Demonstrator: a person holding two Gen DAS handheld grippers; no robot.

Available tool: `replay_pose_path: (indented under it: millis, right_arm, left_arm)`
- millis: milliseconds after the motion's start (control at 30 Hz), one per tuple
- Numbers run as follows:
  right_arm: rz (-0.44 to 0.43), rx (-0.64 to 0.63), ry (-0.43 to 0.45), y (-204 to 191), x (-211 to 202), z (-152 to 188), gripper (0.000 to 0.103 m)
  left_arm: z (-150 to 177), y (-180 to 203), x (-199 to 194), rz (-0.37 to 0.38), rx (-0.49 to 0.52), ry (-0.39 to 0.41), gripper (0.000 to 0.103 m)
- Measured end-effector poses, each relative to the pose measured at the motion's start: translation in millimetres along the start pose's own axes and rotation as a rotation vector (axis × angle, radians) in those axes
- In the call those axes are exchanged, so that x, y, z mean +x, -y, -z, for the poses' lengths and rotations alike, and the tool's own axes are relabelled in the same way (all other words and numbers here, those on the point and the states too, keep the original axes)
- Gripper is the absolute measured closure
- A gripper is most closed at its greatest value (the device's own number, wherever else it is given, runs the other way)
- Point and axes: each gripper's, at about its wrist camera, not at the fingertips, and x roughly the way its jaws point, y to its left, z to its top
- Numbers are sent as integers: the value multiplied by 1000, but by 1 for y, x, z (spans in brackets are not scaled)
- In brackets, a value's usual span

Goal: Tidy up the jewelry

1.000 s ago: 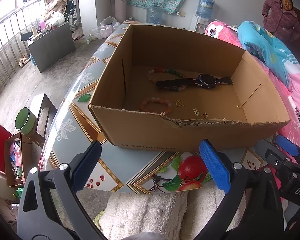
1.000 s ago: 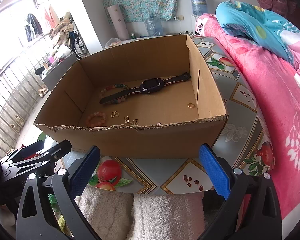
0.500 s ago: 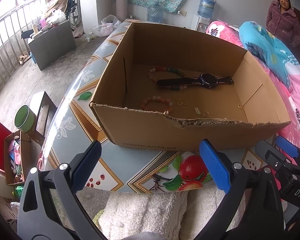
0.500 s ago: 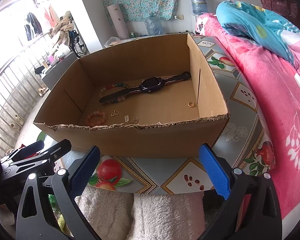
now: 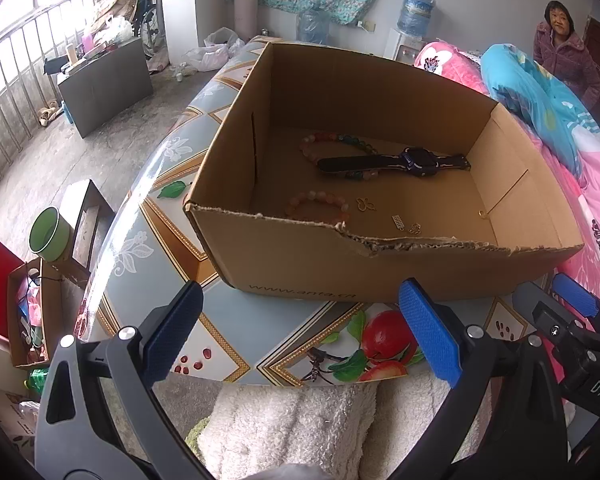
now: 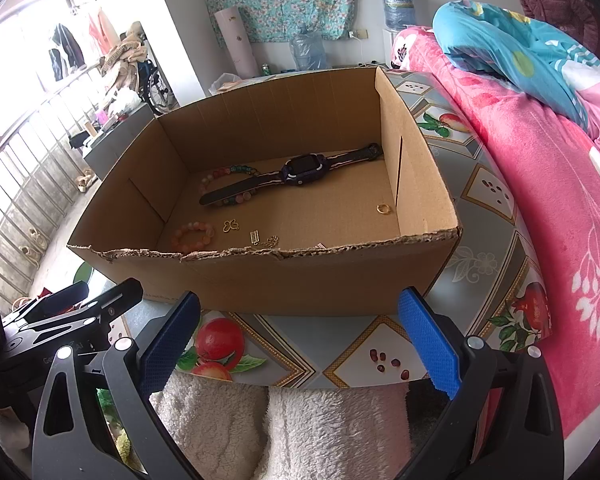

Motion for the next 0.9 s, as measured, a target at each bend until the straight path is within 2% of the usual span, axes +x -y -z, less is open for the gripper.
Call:
replay_pose_path:
  millis: [900]
  right_arm:
    - [2, -3, -2, -2, 0, 0, 6]
  left_arm:
    - [3, -3, -1, -4, -12, 0, 8]
